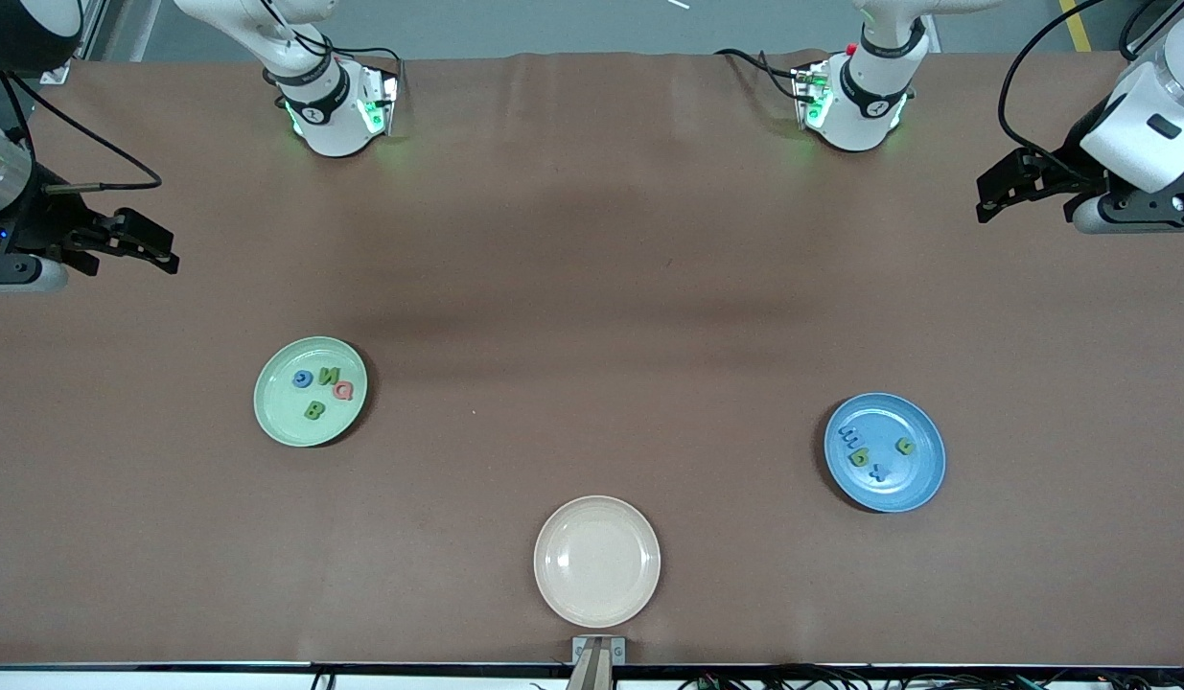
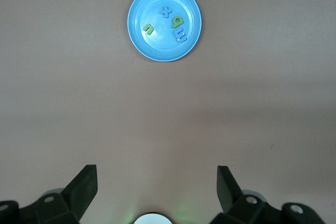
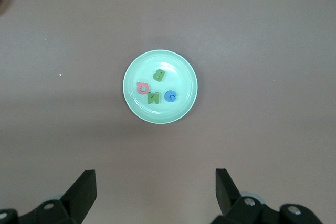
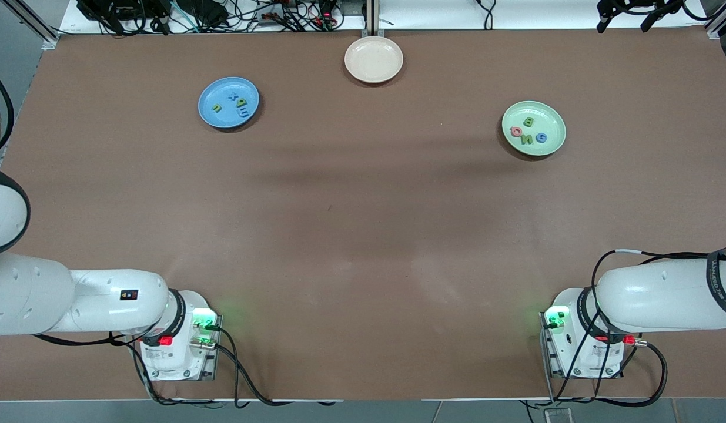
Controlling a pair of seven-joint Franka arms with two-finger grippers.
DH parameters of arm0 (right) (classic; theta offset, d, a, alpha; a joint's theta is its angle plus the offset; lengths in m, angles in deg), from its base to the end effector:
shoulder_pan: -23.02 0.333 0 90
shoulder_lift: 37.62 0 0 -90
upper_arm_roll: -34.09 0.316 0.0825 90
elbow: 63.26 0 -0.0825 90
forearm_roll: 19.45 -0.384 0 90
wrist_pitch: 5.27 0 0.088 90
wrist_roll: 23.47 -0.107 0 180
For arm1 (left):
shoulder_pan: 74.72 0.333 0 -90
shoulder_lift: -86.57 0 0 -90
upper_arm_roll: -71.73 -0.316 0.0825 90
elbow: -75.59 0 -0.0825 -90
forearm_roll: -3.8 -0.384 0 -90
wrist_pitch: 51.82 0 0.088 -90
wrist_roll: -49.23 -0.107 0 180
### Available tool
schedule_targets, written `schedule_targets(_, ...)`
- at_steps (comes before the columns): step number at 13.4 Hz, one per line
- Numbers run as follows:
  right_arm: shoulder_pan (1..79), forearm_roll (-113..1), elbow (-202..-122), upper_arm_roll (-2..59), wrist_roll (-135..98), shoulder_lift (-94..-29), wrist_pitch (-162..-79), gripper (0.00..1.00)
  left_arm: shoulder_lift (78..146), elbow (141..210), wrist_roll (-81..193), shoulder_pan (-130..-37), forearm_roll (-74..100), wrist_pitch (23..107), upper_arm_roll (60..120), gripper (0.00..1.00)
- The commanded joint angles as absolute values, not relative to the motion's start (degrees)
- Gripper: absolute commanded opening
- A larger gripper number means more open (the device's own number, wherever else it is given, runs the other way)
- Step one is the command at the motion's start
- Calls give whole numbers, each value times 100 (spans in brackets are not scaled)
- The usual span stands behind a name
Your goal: Sort upper and lower case letters into plates
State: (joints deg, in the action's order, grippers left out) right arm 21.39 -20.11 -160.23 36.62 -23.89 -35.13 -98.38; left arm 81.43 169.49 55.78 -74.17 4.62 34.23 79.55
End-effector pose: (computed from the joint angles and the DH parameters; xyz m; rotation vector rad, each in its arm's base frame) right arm 0.5433 0.0102 0.5954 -3.1320 -0.0118 0.0377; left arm 0.5143 -0.0707 0.6344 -3.1369 0.0194 0.0754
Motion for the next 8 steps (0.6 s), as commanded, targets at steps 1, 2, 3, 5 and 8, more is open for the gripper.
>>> schedule_targets(1, 2135, -1874, -16029, 3708, -2355, -3481, -9799, 100, 8260, 16797, 5609, -7455, 468, 3440, 8008, 100)
schedule_targets(2, 2135, -1874, -16090, 3708, -2355, -3472, -9817, 100, 8349, 16709, 5609, -7463, 468, 3432, 8017, 100)
schedule_targets(3, 2127, -1883, -16160, 3708, -2373, -3429, -9878, 100, 8393, 16682, 5600, -7472, 460, 3432, 8008, 100)
schedule_targets(5, 2109, -1944, -16205, 3699, -2399, -3411, -9887, 100, 8385, 16638, 5591, -7464, 145, 3432, 8043, 100)
schedule_targets(8, 2109, -2050, -16214, 3699, -2539, -3393, -9843, 100, 8393, 16629, 5617, -7437, 82, 3528, 8114, 100)
